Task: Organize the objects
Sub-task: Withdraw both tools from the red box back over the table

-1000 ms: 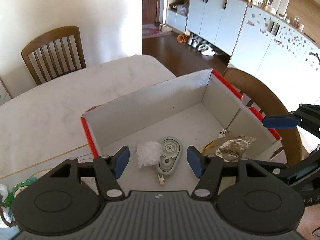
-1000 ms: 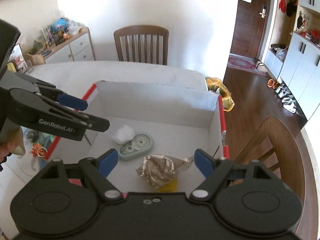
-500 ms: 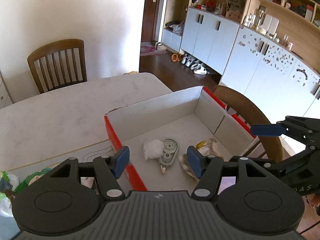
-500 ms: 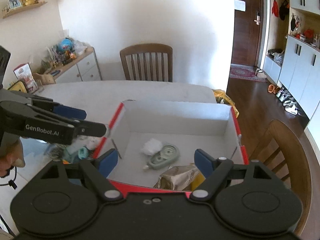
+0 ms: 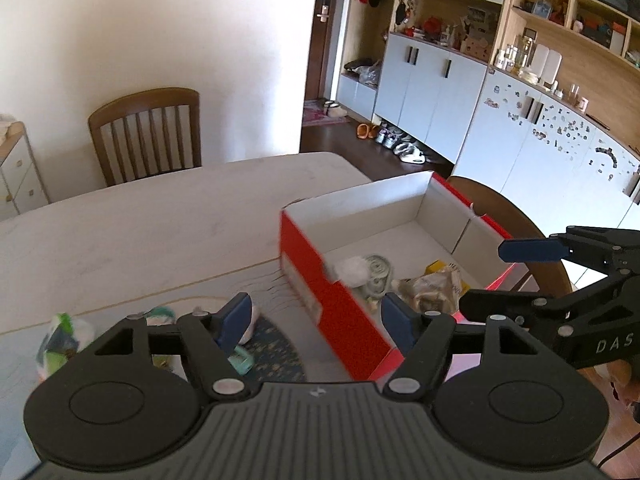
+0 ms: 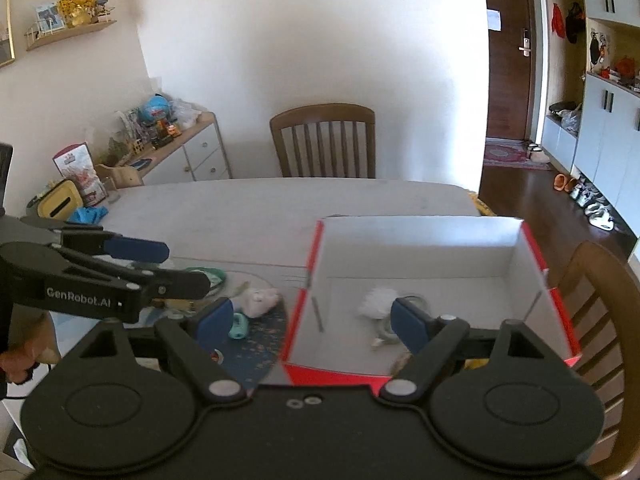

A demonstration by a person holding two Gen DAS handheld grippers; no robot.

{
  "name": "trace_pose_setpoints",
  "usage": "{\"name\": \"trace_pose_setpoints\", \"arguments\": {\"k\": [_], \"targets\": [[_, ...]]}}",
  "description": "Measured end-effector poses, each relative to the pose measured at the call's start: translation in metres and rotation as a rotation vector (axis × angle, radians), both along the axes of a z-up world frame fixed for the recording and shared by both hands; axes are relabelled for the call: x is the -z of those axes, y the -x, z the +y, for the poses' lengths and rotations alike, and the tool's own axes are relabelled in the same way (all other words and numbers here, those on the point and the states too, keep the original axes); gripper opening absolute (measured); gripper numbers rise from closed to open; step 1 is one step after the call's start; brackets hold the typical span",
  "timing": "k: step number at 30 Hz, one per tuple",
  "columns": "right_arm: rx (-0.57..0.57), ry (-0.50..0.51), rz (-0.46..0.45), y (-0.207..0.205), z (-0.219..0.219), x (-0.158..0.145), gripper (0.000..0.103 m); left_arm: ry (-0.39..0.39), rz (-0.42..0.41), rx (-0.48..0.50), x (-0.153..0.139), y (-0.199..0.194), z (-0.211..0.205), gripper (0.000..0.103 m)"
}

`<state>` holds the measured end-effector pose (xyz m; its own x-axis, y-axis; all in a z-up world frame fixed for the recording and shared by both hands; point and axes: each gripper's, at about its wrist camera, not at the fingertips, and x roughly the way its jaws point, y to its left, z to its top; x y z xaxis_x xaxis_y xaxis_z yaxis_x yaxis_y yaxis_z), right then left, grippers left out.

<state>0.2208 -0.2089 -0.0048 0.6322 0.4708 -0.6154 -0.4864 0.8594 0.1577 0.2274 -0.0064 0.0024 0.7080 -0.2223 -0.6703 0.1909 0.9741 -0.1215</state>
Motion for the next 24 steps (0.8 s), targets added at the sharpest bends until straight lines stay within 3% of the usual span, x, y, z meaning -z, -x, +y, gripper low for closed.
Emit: {"name": "trace_pose_setpoints", "arguments": {"k": [10,19,24], "targets": [[-0.01,-0.039,0.01,0.017,0.04,0.007,0.095,0.001,-0.002,-0.076,0.01,0.027,0.06,0.084],[-0.002,-0.042,0.016,0.026,0.071,0.015,0.1,0.013,-0.001,-0.162,0.022,0.043,0.119,0.085],[-0.005,-0.029,0.025,0.027,0.086,0.023,0.1,0.028,0.005,-0.198,0.033,0.047,0.149,0.101]]}}
